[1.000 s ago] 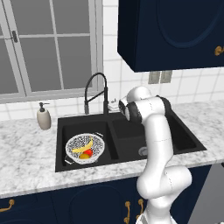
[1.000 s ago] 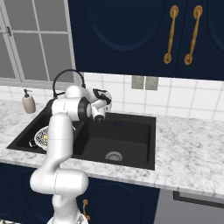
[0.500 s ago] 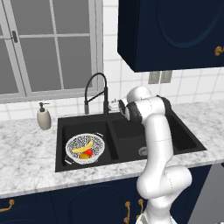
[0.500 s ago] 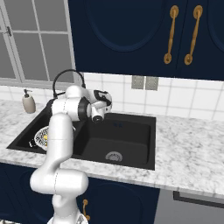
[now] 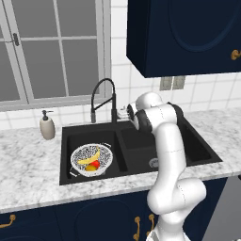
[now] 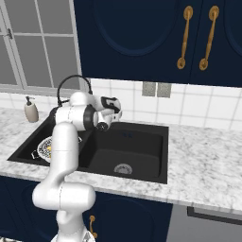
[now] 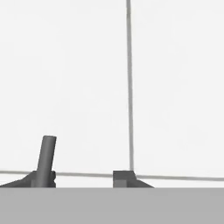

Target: Put the colander in the sink, put the apple, mango, banana in the colander, and turn on the sink faucet and pour water over the colander.

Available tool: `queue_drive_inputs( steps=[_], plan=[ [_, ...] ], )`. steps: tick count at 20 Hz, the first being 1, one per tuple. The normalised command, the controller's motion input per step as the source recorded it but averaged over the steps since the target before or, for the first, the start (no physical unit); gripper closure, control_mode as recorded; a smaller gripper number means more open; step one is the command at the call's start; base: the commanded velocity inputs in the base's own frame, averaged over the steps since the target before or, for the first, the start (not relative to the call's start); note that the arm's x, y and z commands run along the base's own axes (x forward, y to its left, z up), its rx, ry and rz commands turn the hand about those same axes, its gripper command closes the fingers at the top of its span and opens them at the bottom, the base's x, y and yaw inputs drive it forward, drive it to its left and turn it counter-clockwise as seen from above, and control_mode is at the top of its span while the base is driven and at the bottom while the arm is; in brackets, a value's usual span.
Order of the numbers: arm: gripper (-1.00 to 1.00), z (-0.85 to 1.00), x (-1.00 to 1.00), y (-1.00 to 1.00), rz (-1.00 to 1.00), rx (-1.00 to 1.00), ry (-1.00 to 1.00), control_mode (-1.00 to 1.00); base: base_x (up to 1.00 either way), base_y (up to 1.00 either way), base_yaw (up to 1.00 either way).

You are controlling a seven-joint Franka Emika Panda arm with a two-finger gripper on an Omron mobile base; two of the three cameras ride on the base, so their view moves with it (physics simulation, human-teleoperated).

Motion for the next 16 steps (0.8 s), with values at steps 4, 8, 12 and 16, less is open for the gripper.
queue_drive_inputs(
  steps=[4, 8, 12, 16],
  plan=[
    [1.00, 0.00, 0.06, -0.77, -0.09, 0.00, 0.08, -1.00, 0.00, 0.00, 0.00],
    [1.00, 0.00, 0.00, -0.83, -0.05, 0.00, 0.04, -1.00, 0.00, 0.00, 0.00],
    [1.00, -0.03, 0.00, -0.87, -0.04, 0.00, 0.04, -1.00, 0.00, 0.00, 0.00],
    [1.00, -0.08, 0.00, -0.93, -0.03, 0.00, 0.05, -1.00, 0.00, 0.00, 0.00]
  ],
)
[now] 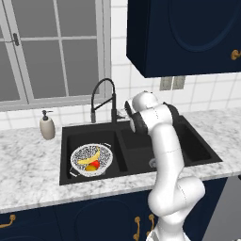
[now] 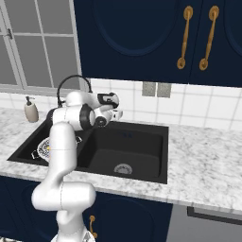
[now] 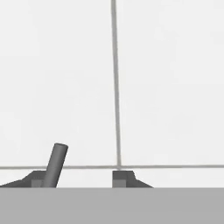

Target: Put the colander in the sink, put the apple, mango, banana in the colander, and turn on the sink faucet and pour water over the colander.

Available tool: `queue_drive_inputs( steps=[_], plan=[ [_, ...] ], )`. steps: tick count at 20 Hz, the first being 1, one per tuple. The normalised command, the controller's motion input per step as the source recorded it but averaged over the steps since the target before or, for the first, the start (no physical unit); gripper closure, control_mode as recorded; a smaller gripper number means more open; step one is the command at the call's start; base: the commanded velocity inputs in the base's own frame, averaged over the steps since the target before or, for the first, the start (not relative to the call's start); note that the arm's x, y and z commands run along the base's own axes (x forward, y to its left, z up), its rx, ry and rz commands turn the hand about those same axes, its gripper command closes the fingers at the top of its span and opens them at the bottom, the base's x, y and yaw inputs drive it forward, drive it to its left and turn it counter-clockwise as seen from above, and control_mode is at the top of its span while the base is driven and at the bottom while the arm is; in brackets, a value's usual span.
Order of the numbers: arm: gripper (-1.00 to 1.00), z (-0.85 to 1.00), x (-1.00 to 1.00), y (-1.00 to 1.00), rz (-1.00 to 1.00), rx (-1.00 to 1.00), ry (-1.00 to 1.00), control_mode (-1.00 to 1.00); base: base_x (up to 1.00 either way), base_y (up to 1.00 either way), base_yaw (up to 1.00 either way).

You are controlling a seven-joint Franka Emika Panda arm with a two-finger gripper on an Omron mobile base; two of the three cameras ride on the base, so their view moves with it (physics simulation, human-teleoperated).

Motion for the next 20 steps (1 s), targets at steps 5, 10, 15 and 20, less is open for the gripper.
queue_drive_inputs(
  steps=[5, 10, 15, 20],
  plan=[
    [1.00, -0.13, 0.00, -0.96, -0.02, 0.00, 0.05, -1.00, 0.00, 0.00, 0.00],
    [1.00, -0.18, 0.00, -0.99, -0.02, 0.00, 0.07, -1.00, 0.00, 0.00, 0.00],
    [1.00, -0.26, 0.00, -0.90, -0.02, 0.00, 0.07, -1.00, 0.00, 0.00, 0.00],
    [1.00, -0.04, 0.00, -0.57, -0.01, 0.00, 0.02, -1.00, 0.00, 0.00, 0.00]
  ],
)
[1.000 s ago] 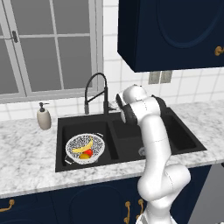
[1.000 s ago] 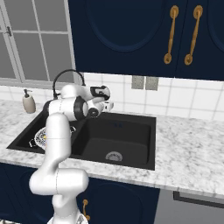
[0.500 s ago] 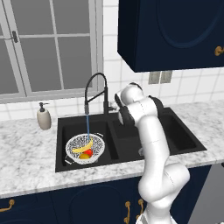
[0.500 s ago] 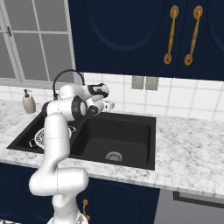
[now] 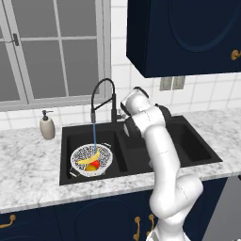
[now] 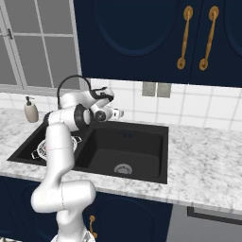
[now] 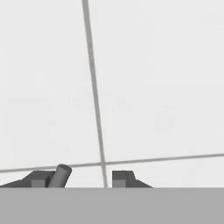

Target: Put the colander in the sink, put the apple, mango, banana in the colander, and turn on the sink faucet and pour water over the colander.

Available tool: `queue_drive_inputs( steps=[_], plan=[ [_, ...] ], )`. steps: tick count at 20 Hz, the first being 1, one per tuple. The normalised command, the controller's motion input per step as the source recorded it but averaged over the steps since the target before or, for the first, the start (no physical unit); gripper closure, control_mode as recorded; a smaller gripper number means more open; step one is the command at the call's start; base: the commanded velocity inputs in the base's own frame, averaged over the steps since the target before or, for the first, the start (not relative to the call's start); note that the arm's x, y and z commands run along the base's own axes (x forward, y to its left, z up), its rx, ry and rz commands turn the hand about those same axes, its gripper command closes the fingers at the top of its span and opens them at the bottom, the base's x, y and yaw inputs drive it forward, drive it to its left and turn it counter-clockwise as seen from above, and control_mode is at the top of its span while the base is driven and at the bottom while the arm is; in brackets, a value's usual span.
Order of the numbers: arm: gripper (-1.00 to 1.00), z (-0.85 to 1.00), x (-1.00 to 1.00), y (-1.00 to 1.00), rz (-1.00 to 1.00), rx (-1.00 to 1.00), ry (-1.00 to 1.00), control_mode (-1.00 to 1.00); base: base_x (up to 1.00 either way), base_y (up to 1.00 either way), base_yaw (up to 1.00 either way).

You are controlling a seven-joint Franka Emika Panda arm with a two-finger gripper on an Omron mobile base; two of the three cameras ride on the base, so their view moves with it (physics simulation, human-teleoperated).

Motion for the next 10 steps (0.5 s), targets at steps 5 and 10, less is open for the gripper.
queue_drive_inputs(
  steps=[5, 10],
  plan=[
    [1.00, 0.00, 0.00, -0.09, -0.04, 0.00, 0.01, -1.00, 0.00, 0.00, 0.00],
    [1.00, 0.00, 0.00, 0.00, 0.00, 0.00, 0.00, -1.00, 0.00, 0.00, 0.00]
  ],
)
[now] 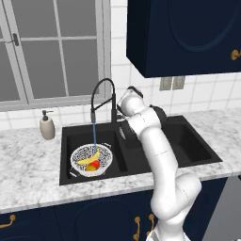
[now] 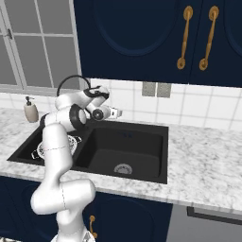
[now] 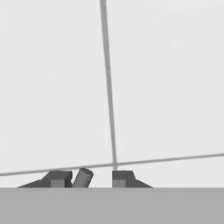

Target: Put the colander in the sink, put the apple, mango, banana in the colander, and turn on the sink faucet and pour water over the colander.

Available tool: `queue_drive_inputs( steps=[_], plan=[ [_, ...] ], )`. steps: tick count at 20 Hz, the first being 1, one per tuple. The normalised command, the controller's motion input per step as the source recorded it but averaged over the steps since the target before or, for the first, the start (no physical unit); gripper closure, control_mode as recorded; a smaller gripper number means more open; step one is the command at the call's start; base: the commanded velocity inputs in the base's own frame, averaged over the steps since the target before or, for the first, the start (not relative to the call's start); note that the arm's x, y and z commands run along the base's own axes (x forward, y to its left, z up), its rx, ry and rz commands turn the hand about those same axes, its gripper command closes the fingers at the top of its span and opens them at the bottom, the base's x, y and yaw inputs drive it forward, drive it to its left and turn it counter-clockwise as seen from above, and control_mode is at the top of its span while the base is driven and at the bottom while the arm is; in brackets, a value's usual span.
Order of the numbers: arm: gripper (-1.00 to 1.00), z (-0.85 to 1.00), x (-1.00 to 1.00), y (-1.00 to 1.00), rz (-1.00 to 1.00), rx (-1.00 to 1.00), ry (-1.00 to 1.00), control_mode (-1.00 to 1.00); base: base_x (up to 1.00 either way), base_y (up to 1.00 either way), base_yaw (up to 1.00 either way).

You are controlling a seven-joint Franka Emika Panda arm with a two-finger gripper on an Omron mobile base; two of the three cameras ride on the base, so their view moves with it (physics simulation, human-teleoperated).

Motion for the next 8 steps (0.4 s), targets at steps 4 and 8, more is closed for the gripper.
queue_drive_inputs(
  steps=[4, 8],
  plan=[
    [1.00, 0.00, 0.00, 0.00, 0.00, 0.00, 0.00, -1.00, 0.00, 0.00, 0.00],
    [1.00, 0.00, 0.00, 0.00, 0.00, 0.00, 0.00, -1.00, 0.00, 0.00, 0.00]
  ],
)
